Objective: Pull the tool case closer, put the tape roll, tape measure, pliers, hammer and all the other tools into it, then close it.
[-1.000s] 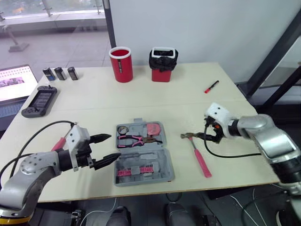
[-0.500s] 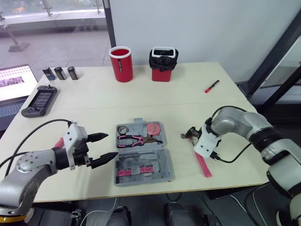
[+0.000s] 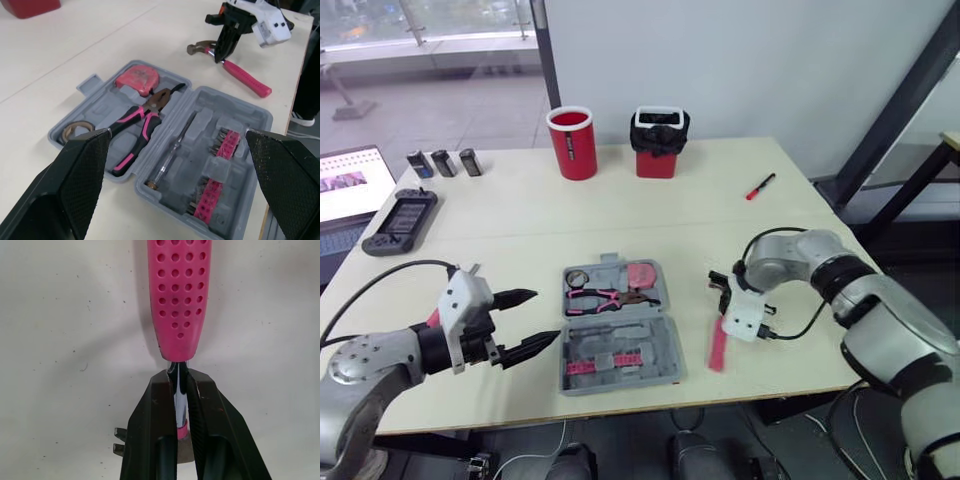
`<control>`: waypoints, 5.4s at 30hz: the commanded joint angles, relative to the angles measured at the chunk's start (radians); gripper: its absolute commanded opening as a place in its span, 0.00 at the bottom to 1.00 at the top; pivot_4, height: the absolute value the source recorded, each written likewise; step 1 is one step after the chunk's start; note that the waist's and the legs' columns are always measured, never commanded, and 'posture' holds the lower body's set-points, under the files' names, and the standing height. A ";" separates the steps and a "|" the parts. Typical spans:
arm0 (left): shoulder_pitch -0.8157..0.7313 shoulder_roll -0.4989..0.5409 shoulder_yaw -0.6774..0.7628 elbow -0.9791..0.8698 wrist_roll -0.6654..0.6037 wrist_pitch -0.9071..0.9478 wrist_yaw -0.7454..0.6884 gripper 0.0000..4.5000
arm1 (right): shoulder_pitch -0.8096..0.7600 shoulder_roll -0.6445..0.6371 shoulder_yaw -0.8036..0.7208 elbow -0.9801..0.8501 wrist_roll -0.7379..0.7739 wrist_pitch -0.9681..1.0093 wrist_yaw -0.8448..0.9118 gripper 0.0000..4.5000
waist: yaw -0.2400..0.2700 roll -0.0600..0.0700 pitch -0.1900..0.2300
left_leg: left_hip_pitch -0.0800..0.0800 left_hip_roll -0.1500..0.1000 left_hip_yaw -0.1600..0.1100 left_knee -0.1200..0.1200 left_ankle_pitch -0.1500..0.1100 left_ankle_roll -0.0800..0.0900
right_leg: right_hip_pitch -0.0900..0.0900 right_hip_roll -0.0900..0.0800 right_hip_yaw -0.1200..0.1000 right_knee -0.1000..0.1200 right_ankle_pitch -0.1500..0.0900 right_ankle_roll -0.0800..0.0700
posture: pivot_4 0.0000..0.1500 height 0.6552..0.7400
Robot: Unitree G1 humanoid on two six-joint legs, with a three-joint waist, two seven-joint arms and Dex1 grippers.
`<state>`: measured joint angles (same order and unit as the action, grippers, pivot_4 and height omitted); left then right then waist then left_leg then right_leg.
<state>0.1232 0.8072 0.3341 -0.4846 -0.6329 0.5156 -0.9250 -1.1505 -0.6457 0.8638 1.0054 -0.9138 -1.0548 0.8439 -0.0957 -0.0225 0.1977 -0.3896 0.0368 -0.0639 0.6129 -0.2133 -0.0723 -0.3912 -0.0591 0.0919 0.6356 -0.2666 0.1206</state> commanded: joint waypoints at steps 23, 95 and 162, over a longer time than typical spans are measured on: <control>-0.198 0.076 -0.057 0.129 -0.018 0.004 -0.152 1.00 | 0.703 0.017 -0.709 -1.144 0.652 2.298 0.214 0.01 | 0.029 0.001 0.000 | -0.011 -0.001 0.001 0.003 0.000 0.000 | -0.013 0.000 0.002 0.007 -0.001 0.002 | 1.00 1.00; -0.085 0.074 0.032 0.164 0.004 -0.055 -0.160 1.00 | 0.410 -0.137 -0.490 -1.298 1.041 1.769 0.314 0.01 | 0.028 -0.002 0.000 | -0.020 0.005 0.003 0.001 0.000 0.001 | -0.023 0.007 0.005 0.004 -0.001 0.001 | 1.00 1.00; 0.190 0.035 0.050 0.114 0.104 -0.184 -0.200 1.00 | 0.282 0.239 -0.248 -1.146 0.796 1.772 0.370 0.62 | 0.026 -0.003 0.000 | -0.021 0.013 0.006 0.002 0.000 0.001 | -0.034 0.014 0.006 0.013 0.002 -0.005 | 1.00 1.00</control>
<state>0.3126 0.8433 0.3819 -0.3644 -0.5317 0.3545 -1.1189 -0.8760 -0.3995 0.6936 -0.0743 -0.1681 0.7499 1.2159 -0.0696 -0.0252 0.1977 -0.4105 0.0493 -0.0581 0.6145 -0.2136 -0.0717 -0.4249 -0.0451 0.0982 0.6486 -0.2645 0.1151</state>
